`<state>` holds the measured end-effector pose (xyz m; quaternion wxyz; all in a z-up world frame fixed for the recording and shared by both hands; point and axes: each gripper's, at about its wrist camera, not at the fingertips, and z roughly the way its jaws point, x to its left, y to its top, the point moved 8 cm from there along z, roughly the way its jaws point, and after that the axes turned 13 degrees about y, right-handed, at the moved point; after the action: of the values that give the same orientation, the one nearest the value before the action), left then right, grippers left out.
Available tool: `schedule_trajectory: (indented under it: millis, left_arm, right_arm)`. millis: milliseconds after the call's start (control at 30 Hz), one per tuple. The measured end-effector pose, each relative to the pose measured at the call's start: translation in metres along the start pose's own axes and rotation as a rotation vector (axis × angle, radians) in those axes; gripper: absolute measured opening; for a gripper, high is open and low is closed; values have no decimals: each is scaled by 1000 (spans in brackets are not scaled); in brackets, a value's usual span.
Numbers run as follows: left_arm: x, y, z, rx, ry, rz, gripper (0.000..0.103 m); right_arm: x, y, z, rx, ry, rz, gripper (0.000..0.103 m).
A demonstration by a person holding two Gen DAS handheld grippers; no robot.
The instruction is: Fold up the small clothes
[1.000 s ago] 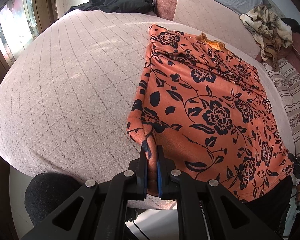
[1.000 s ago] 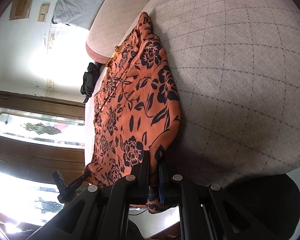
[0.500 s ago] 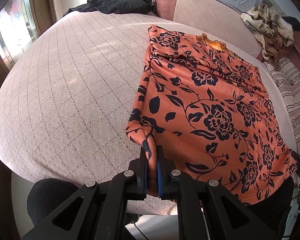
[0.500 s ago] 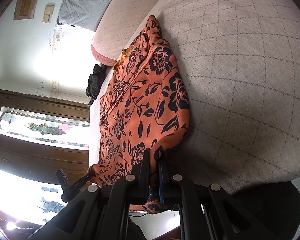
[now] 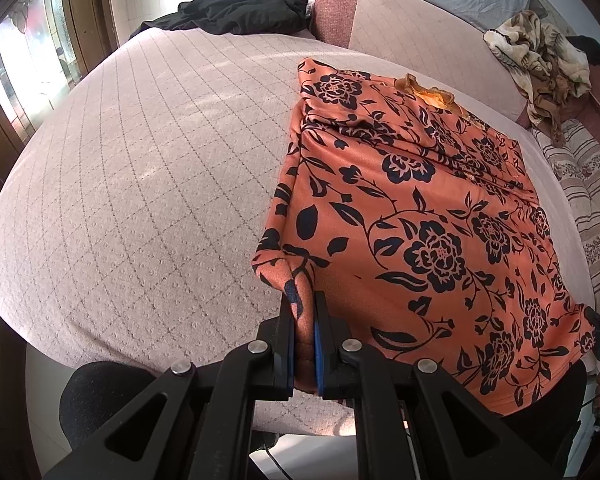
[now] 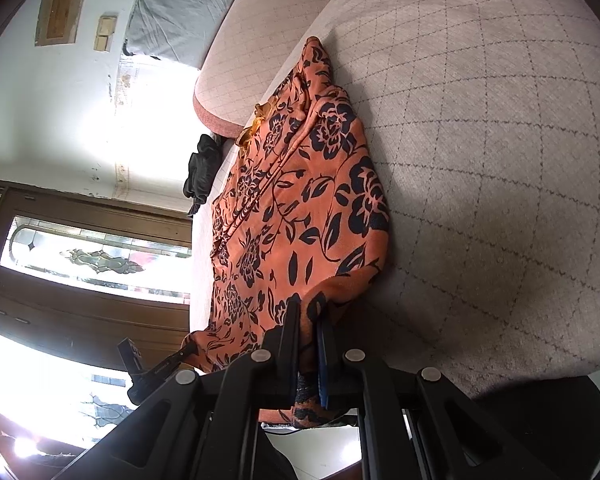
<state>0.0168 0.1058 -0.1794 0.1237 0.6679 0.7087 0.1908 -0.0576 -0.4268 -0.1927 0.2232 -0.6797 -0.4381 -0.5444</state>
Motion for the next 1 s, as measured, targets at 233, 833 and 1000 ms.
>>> schedule_trajectory:
  millis: [233,833,1000]
  left_arm:
    - [-1,10,-6,-24,-2,1,7]
    - [-3,20,-8,-43,-8,2,8]
    - [-1,20,-8,-41,-7,-1,8]
  right_arm:
    - [11,5,1,-2,19,-21,7]
    - [21,15,2,-6,32,-39,7]
    - [22,14,4,-8,40,-39,7]
